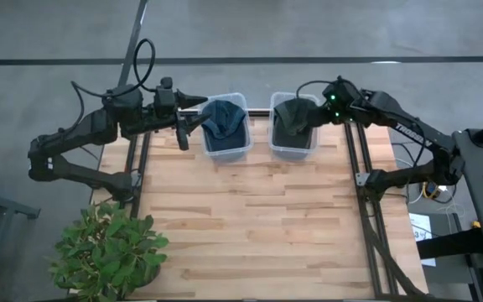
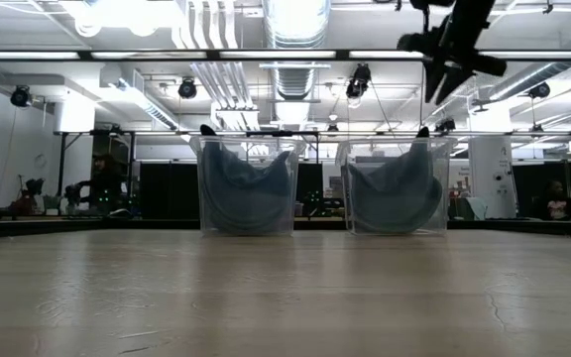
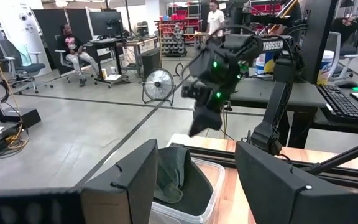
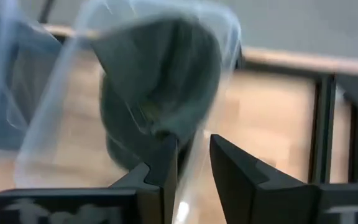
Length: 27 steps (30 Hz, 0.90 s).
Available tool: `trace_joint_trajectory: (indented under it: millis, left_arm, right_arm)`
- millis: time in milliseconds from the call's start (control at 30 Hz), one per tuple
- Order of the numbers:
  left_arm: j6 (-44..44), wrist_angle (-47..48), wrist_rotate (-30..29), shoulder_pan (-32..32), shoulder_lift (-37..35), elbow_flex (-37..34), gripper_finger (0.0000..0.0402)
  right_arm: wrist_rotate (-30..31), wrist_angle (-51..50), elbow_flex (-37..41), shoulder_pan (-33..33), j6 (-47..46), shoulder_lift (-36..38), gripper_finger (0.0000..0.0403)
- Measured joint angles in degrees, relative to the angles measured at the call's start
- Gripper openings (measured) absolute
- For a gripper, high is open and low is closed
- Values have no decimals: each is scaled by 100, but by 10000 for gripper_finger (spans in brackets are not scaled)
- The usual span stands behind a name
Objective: Pick & Place hat
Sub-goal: Put the gray cap into the right transparent bin
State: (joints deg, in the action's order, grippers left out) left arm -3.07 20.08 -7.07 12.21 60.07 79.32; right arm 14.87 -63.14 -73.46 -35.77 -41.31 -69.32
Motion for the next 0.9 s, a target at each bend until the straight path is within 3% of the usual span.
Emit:
trace_joint_trajectory:
  millis: [200,500,900]
  left_arm:
    - [45,2,2,0,0,-2,208]
    - [129,0,17,2,14,-1,208]
    - [162,-20,35,2,155,1,208]
  right_arm:
    - [134,709,-97,-1,692,-148,66]
    - [204,348,-55,-45,1357,-1140,14]
    - [182,501,-99,-138,1957,-2349,8]
